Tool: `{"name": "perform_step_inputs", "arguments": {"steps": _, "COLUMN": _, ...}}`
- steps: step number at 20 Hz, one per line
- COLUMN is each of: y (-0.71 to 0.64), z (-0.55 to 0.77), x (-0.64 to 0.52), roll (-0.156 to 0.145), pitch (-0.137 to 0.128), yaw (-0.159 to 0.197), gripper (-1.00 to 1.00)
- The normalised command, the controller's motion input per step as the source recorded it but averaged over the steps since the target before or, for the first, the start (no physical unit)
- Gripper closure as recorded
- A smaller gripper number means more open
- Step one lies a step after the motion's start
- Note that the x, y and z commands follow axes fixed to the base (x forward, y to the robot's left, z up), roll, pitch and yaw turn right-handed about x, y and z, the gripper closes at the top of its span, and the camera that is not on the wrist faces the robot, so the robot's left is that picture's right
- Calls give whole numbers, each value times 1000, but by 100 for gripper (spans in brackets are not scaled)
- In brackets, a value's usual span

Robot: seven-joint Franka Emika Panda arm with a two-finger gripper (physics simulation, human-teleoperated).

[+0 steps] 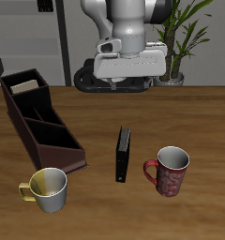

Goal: Place the yellow book into the right desk caddy's right compartment and place the red mug into the right desk caddy's left compartment

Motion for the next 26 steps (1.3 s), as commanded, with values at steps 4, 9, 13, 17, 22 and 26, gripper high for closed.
{"name": "perform_step_inputs", "arguments": {"steps": 4, "y": 606, "z": -331, "x": 446, "roll": 64, "pitch": -9, "yaw": 185, "gripper": -100}}
{"name": "perform_step_inputs", "arguments": {"steps": 9, "y": 364, "z": -233, "x": 435, "roll": 3, "pitch": 8, "yaw": 83, "gripper": -100}}
{"name": "perform_step_inputs", "arguments": {"steps": 13, "y": 230, "z": -102, "x": 215, "roll": -9, "pitch": -12, "yaw": 20, "gripper": -100}}
{"name": "perform_step_inputs", "arguments": {"steps": 17, "y": 232, "z": -198, "x": 279, "roll": -21, "pitch": -2, "yaw": 30, "gripper": -100}}
{"name": "perform_step_inputs", "arguments": {"steps": 22, "y": 215, "z": -172, "x": 155, "roll": -4, "pitch": 6, "yaw": -4, "gripper": -100}}
{"name": "perform_step_inputs", "arguments": {"steps": 26, "y": 163, "z": -207, "x": 211, "roll": -36, "pitch": -4, "yaw": 7, "gripper": -100}}
